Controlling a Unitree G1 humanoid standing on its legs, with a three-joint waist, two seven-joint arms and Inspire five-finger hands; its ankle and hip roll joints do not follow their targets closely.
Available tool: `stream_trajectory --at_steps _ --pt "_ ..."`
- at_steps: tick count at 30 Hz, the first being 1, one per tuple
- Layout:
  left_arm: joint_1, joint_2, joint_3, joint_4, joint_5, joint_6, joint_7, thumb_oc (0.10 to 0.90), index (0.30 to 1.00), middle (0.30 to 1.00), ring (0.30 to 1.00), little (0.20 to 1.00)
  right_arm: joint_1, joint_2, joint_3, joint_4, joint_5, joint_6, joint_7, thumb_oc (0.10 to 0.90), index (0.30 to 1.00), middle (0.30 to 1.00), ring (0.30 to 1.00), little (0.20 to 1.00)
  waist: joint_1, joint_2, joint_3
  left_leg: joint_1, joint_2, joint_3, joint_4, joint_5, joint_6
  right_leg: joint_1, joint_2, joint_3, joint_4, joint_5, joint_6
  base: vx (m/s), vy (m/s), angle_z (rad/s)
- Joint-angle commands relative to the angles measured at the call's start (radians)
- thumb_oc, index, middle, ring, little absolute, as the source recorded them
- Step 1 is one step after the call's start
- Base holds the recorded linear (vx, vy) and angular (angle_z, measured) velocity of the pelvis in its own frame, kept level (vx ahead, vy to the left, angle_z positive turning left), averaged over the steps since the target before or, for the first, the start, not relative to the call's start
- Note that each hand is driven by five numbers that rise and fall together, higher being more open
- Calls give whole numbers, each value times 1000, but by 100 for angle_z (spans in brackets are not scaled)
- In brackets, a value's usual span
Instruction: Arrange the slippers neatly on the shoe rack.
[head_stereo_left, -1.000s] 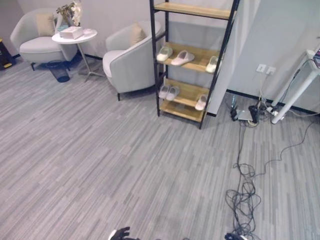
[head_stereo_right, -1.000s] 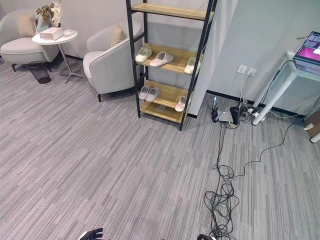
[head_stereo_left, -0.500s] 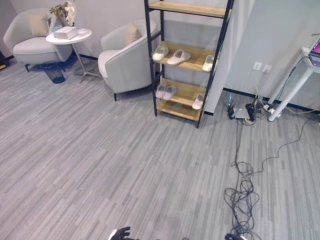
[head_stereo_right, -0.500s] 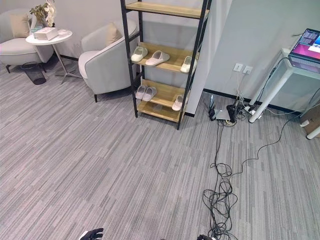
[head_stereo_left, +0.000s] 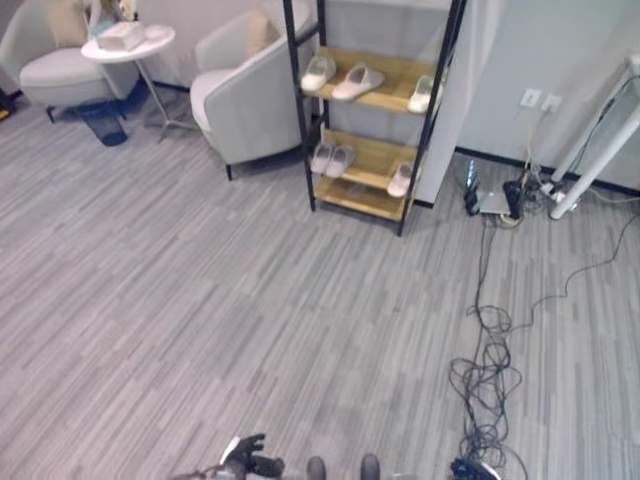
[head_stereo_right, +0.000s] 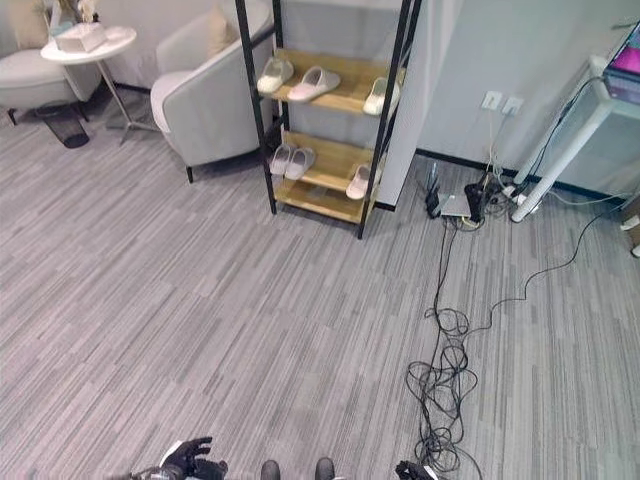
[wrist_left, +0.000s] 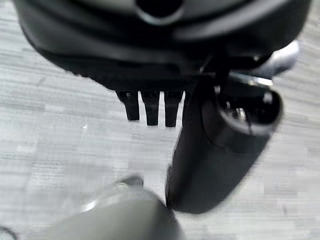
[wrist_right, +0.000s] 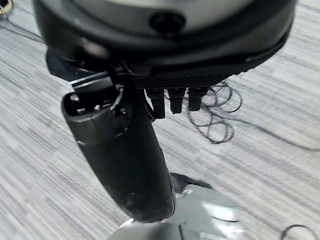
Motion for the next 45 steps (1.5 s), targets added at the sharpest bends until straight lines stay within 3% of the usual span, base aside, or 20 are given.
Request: stream_trajectory --at_steps 1,3,8,15,16,17,18,19,20,23,24,27,30,33,34,35,37,39,43,45 --pt "41 -51 -40 10 -7 -10 20 800 900 900 900 900 14 -48 23 -3 11 -7 -35 800 900 900 900 900 22 13 -20 -32 121 27 23 -5 21 -6 5 58 109 -85 93 297 -25 14" --pt "51 -50 -32 21 -1 -7 20 800 900 900 900 900 14 -50 23 -5 9 -6 -35 800 900 900 900 900 32 9 -24 -67 113 58 -20 -11 30 16 5 58 102 -104 98 234 14 2" --pt "62 -49 -21 28 -2 -8 23 800 900 900 900 900 6 -49 32 -13 11 0 -42 800 900 900 900 900 73 22 -24 -154 94 82 -101 66 23 87 34 104 80 -136 95 199 56 -15" --pt "73 -46 -2 43 -1 -3 13 800 900 900 900 900 5 -33 41 -5 -13 -1 -29 800 900 900 900 900 95 -1 -68 -95 48 69 -112 -2 73 104 -4 136 152 -154 132 215 116 -39" --pt "70 -43 -3 42 1 -3 11 800 900 900 900 900 1 -32 41 -6 -18 0 -25 800 900 900 900 900 98 -5 -67 -72 35 74 -122 -17 87 85 -20 133 218 -129 152 265 217 -25" --pt "60 -38 -6 33 -2 -2 10 800 900 900 900 900 -19 -32 43 -17 -20 1 -19 800 900 900 900 900 96 -1 -59 -20 14 74 -157 -33 118 0 -53 133 383 -5 203 275 249 -44" --pt "45 -30 -12 20 -8 -3 11 800 900 900 900 900 -38 -30 50 -32 -21 -1 -18 800 900 900 900 900 84 17 -39 35 17 69 -182 -51 142 -71 -64 124 540 78 222 375 300 -38" --pt "35 -23 -15 15 -11 -6 9 800 900 900 900 900 -44 -30 47 -41 -20 -4 -18 800 900 900 900 900 72 46 -28 88 25 62 -207 -74 153 -154 -80 76 626 83 212 263 190 -24" --pt "35 -23 -14 15 -11 -6 9 800 900 900 900 900 -45 -30 47 -42 -20 -4 -18 800 900 900 900 900 70 42 -26 90 20 61 -206 -76 154 -155 -85 76 636 75 212 260 127 7" --pt "23 -23 -8 14 -24 -8 6 800 900 900 900 900 -56 -33 52 -45 -27 -1 -20 800 900 900 900 900 45 52 -16 169 13 42 -237 -116 148 -242 -112 -11 549 22 189 368 -8 8" --pt "21 -24 -6 18 -23 -9 1 800 900 900 900 900 -60 -35 55 -48 -29 -3 -19 800 900 900 900 900 25 45 -13 220 2 25 -256 -146 141 -285 -95 -38 420 3 180 372 -79 1" --pt "21 -23 2 29 -27 -10 1 800 900 900 900 900 -55 -44 55 -38 -30 5 -14 800 900 900 900 900 -8 31 -10 301 -10 -19 -287 -181 122 -348 -79 -32 260 55 192 442 -111 14" --pt "23 -38 -5 36 -18 -18 1 800 900 900 900 900 -31 -40 53 -37 -11 -3 -13 800 900 900 900 900 -16 29 -34 318 -3 -30 -263 -196 102 -294 -45 -5 212 58 170 255 -102 62" --pt "27 -49 -7 28 -28 -20 -5 800 900 900 900 900 -11 -39 46 -21 7 -3 -14 800 900 900 900 900 -13 26 -47 258 33 -15 -83 -107 43 -216 -21 -5 159 35 135 235 -143 49" --pt "28 -49 -7 28 -28 -20 -5 800 900 900 900 900 -11 -39 46 -21 7 -3 -13 800 900 900 900 900 -14 28 -47 253 36 -17 -74 -112 41 -216 -19 -7 158 35 134 138 -195 0" --pt "17 -48 -21 13 -32 -18 -6 800 900 900 900 900 -13 -42 40 -20 20 -4 -18 800 900 900 900 900 -10 9 -30 143 82 2 163 -13 6 -168 -19 -8 145 14 99 143 -211 1" --pt "5 -44 -31 -7 -33 -14 -5 800 900 900 900 900 -13 -43 45 -20 30 -1 -23 800 900 900 900 900 3 -17 -12 73 122 39 315 12 18 -122 -17 -5 136 -13 63 167 -206 4" --pt "1 -39 -36 -8 -31 -12 -4 800 900 900 900 900 -10 -47 46 -17 40 3 -26 800 900 900 900 900 20 -31 -8 -1 122 53 339 -1 34 -79 -14 6 126 -37 51 254 -86 -16" --pt "10 -39 -39 1 -37 -13 -1 800 900 900 900 900 -10 -49 49 -23 42 -4 -29 800 900 900 900 900 53 -22 -10 -84 99 35 128 -36 46 -20 5 27 101 -78 73 310 38 -5" --pt "15 -37 -41 11 -34 -15 1 800 900 900 900 900 -14 -53 53 -25 36 -7 -35 800 900 900 900 900 75 -12 -8 -122 78 2 -19 -2 37 21 17 52 83 -104 82 342 122 -3"
